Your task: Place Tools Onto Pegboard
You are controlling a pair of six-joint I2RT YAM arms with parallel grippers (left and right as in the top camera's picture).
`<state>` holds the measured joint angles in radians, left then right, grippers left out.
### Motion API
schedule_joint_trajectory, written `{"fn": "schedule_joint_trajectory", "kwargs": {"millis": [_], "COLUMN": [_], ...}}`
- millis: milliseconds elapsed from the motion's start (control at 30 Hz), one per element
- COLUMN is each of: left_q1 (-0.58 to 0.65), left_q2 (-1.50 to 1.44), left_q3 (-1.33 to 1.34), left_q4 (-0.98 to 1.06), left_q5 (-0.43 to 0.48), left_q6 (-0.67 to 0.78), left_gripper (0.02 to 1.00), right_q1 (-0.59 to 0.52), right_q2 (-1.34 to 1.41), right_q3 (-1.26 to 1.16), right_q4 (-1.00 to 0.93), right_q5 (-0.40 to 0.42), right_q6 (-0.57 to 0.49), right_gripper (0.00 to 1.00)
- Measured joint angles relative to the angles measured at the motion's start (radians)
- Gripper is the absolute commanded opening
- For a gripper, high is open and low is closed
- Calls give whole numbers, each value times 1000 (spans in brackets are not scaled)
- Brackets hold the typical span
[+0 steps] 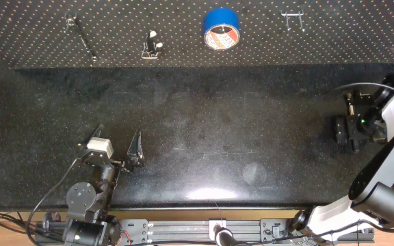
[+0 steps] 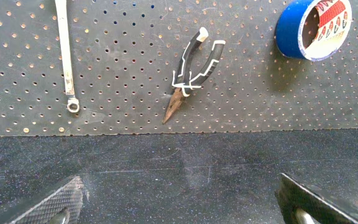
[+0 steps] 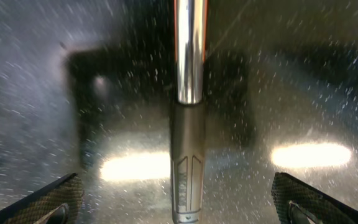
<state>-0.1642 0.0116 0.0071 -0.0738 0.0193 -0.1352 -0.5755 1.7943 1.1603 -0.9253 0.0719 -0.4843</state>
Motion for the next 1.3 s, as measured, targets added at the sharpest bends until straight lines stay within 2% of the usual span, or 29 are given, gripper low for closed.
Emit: {"fn": "schedule_joint_trajectory", "kwargs": {"millis": [67,167,367,400,500,800,833,900,933,1000,1033,1067,1133,1200,1300], "left_q1": [0,0,0,0,0,0,0,0,0,0,0,0,0,0,0], "left_q2": [0,0,0,0,0,0,0,0,0,0,-1,-1,-1,-1,-1], "left_q3": [0,0,0,0,0,0,0,0,0,1,1,1,1,1,1], "left_q4": [0,0,0,0,0,0,0,0,0,0,-1,-1,-1,-1,-1], "left_q5": [0,0,0,0,0,0,0,0,0,0,0,0,0,0,0], "left_q6": [0,0,0,0,0,0,0,0,0,0,0,0,0,0,0], "left_gripper": [1000,1000,1000,1000,1000,1000,1000,1000,1000,1000,1000,1000,1000,1000,1000], "right_q1": [-17,-27,-39,-39,-39,-39,-31,-6,19,61,79,155,274,438,515], "right_q2": [0,2,45,48,50,51,33,-61,-216,-441,-499,-634,-743,-796,-737], "right_q3": [6,8,13,15,18,23,16,-87,-213,-397,-440,-515,-546,-556,-563], "right_q4": [15,58,74,73,74,73,81,259,402,656,700,743,776,884,1053], "right_q5": [-58,-100,-109,-108,-108,-105,-164,-261,-316,-353,-361,-378,-378,-394,-385], "right_q6": [0,0,0,0,-1,5,19,67,143,277,315,394,443,479,572], "right_gripper": [991,991,987,783,80,75,75,75,75,75,75,73,75,77,73]}}
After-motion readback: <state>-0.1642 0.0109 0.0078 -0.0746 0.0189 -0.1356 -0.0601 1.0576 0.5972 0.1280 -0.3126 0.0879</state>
